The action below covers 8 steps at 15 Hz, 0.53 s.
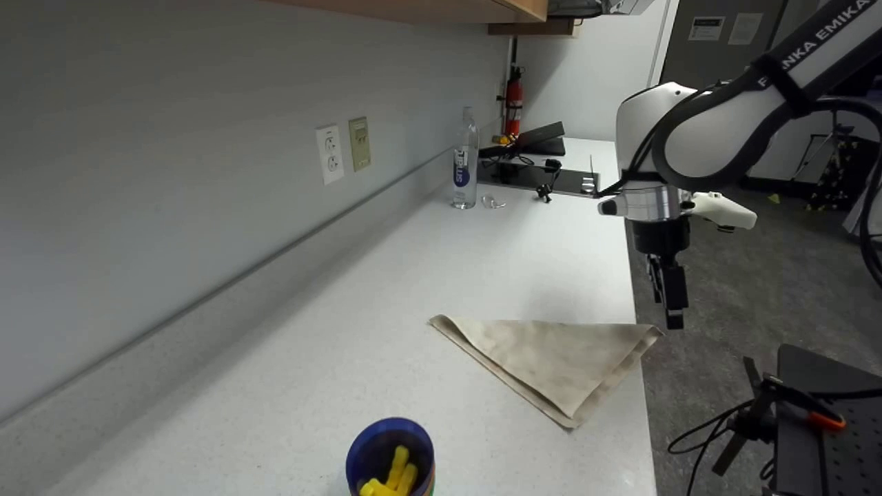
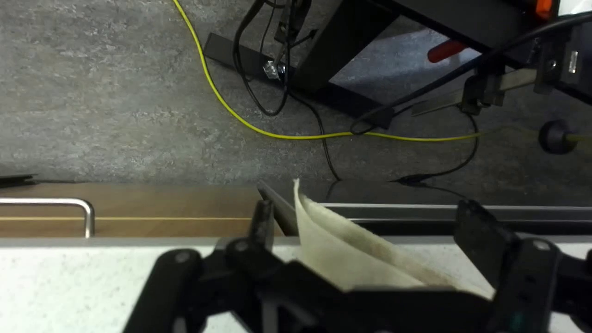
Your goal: Fold the white towel
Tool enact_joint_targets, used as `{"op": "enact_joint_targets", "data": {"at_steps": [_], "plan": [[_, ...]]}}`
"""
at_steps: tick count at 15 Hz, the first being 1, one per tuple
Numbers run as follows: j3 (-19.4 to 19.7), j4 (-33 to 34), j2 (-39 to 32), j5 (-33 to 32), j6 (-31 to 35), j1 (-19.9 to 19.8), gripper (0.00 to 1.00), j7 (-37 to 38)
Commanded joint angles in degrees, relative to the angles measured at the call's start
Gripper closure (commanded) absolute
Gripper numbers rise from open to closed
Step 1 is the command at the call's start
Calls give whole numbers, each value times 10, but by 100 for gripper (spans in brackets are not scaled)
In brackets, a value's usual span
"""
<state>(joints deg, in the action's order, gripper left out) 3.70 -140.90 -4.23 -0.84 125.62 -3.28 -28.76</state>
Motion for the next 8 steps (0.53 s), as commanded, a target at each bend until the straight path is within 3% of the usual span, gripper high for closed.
{"op": "enact_joint_targets", "data": {"at_steps": [1,8], "plan": [[7,-19,-9,-13,31,-17,0,-12],[5,-16,-64,-17,121,-33,0,-38]]}}
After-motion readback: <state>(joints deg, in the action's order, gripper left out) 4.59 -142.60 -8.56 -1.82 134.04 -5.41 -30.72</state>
